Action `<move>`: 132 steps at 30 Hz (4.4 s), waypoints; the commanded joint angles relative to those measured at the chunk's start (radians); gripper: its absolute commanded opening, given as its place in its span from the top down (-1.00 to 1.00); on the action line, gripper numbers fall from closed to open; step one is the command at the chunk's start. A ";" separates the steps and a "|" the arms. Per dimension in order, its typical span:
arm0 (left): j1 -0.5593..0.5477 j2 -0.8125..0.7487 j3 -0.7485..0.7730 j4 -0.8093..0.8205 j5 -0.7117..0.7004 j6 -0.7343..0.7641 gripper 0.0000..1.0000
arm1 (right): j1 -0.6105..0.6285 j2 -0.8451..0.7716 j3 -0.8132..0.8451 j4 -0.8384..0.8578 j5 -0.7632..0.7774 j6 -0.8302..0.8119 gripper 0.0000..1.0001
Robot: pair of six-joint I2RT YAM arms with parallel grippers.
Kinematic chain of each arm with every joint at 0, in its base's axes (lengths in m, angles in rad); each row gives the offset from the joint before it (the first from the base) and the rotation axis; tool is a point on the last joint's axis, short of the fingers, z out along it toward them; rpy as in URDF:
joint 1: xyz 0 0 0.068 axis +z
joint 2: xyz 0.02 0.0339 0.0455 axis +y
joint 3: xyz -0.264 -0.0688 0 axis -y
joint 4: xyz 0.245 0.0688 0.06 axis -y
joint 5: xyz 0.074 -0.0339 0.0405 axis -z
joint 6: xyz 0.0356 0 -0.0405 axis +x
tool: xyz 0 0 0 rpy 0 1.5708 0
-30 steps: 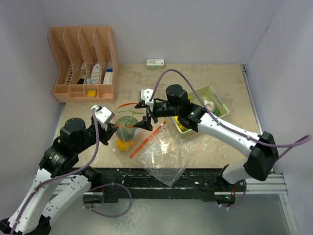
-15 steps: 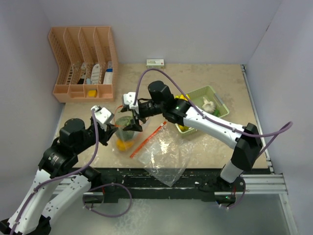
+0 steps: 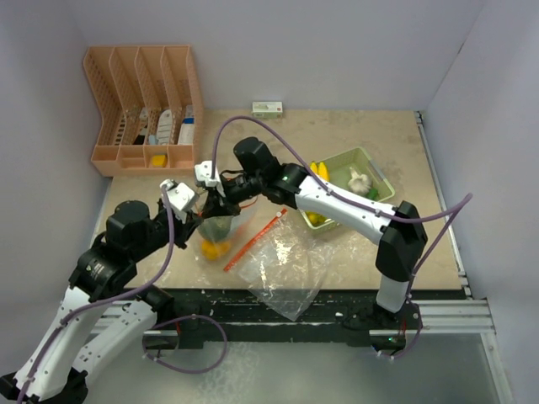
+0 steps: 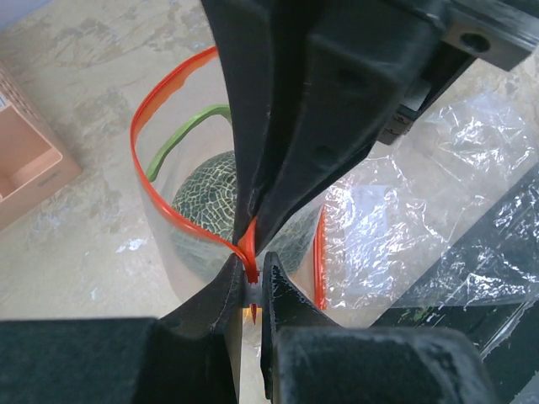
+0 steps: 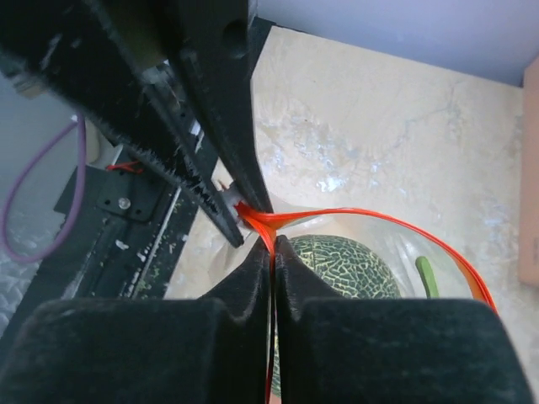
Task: Place the food in the zip-top bag and seal the zipper
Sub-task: Zip the zipper food storage bag at the center of the board.
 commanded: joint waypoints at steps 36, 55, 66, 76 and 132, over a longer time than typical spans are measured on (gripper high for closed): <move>-0.004 -0.159 -0.173 0.328 -0.143 0.022 -0.30 | -0.056 -0.148 -0.156 0.420 0.076 0.396 1.00; -0.003 -0.090 -0.208 0.465 -0.126 0.029 0.04 | -0.055 -0.177 -0.184 0.390 0.029 0.364 1.00; -0.003 -0.029 -0.171 0.436 -0.068 0.080 1.00 | -0.055 -0.163 -0.172 0.329 0.026 0.326 1.00; -0.003 -0.049 -0.164 0.413 -0.046 0.141 1.00 | -0.055 -0.153 -0.131 0.190 0.102 0.215 0.81; -0.003 -0.130 -0.139 0.310 0.041 0.259 1.00 | -0.058 0.019 0.197 -0.011 -0.264 0.037 0.34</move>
